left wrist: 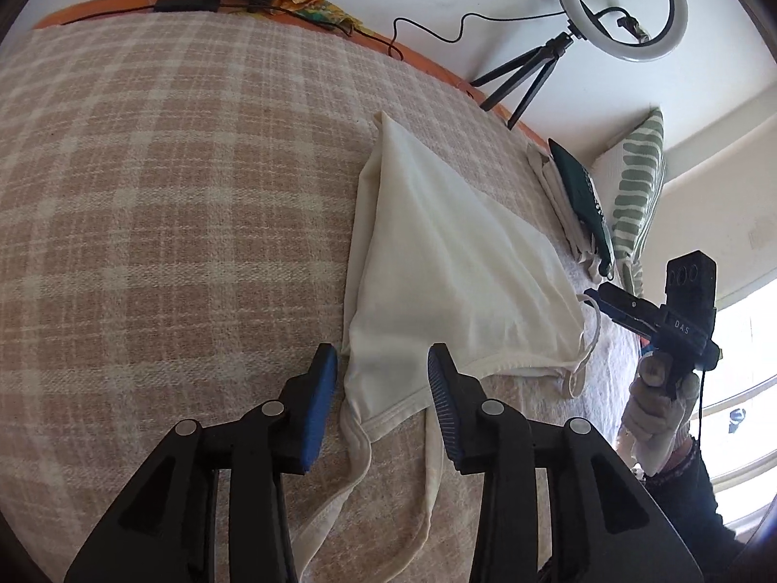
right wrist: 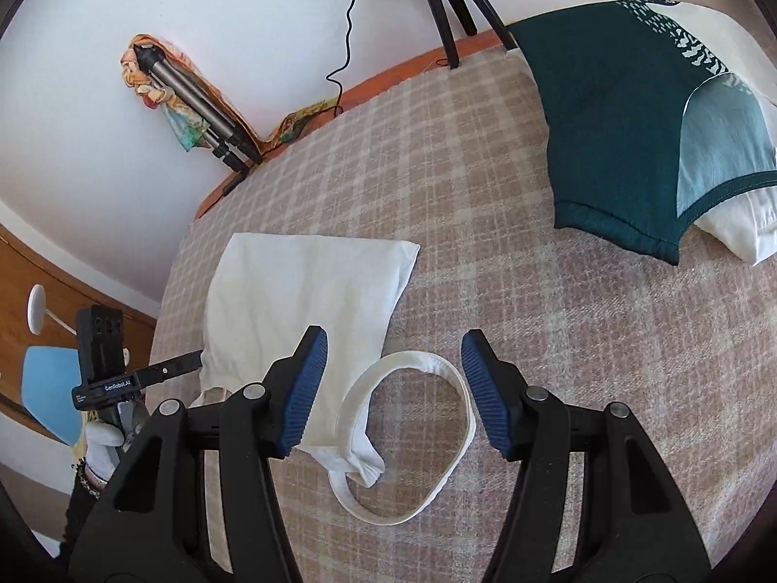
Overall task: Fold small clothes
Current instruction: 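Open both tools and release the folded camisole on the bedspread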
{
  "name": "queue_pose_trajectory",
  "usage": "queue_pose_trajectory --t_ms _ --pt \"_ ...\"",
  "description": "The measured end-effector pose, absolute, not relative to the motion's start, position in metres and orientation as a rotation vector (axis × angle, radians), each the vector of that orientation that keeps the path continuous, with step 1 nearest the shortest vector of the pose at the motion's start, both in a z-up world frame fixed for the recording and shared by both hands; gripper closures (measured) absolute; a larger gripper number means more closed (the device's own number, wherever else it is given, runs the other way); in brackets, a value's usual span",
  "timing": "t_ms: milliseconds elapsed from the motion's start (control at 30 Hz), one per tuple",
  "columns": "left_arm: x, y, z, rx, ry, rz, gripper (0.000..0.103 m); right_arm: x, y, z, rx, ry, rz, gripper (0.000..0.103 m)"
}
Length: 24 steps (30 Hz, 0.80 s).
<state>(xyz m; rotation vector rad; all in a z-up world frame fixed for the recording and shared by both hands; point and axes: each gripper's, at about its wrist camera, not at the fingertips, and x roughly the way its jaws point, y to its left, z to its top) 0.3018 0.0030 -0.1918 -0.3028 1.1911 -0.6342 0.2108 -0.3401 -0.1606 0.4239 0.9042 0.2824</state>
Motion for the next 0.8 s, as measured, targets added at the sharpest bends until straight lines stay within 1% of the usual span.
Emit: queue_pose_trajectory --t_ms 67,200,300,333,400,433,467,533,667,767,800 --pt "0.298 -0.005 -0.187 -0.215 1.152 -0.611 0.066 0.203 -0.325 -0.168 0.361 0.959 0.281 0.054" --pt "0.299 -0.008 -0.181 -0.034 1.11 -0.501 0.067 0.162 -0.278 -0.185 0.254 1.083 0.462 0.056" --pt "0.303 0.012 -0.179 -0.133 1.112 -0.53 0.068 0.142 -0.259 -0.176 0.119 1.049 0.477 0.056" --pt "0.303 0.017 -0.177 -0.161 1.105 -0.532 0.068 0.139 -0.261 -0.171 0.126 1.031 0.497 0.056" --pt "0.305 0.026 -0.176 -0.282 1.099 -0.592 0.068 0.139 -0.274 -0.159 0.183 0.971 0.508 0.052" --pt "0.306 0.029 -0.177 -0.353 1.111 -0.626 0.063 0.142 -0.282 -0.153 0.219 0.927 0.497 0.045" --pt "0.308 0.028 -0.18 -0.408 1.128 -0.649 0.051 0.147 -0.291 -0.148 0.26 0.884 0.485 0.038" --pt "0.31 0.028 -0.186 -0.47 1.138 -0.657 0.044 0.163 -0.305 -0.147 0.338 0.825 0.456 0.036" --pt "0.313 0.026 -0.202 -0.586 1.177 -0.667 0.044 0.204 -0.327 -0.173 0.528 0.83 0.4 0.036" --pt "0.31 0.024 -0.204 -0.61 1.138 -0.688 0.043 0.229 -0.331 -0.198 0.616 0.86 0.381 0.036" --pt "0.31 0.022 -0.204 -0.609 1.139 -0.699 0.044 0.233 -0.332 -0.201 0.639 0.834 0.399 0.036"
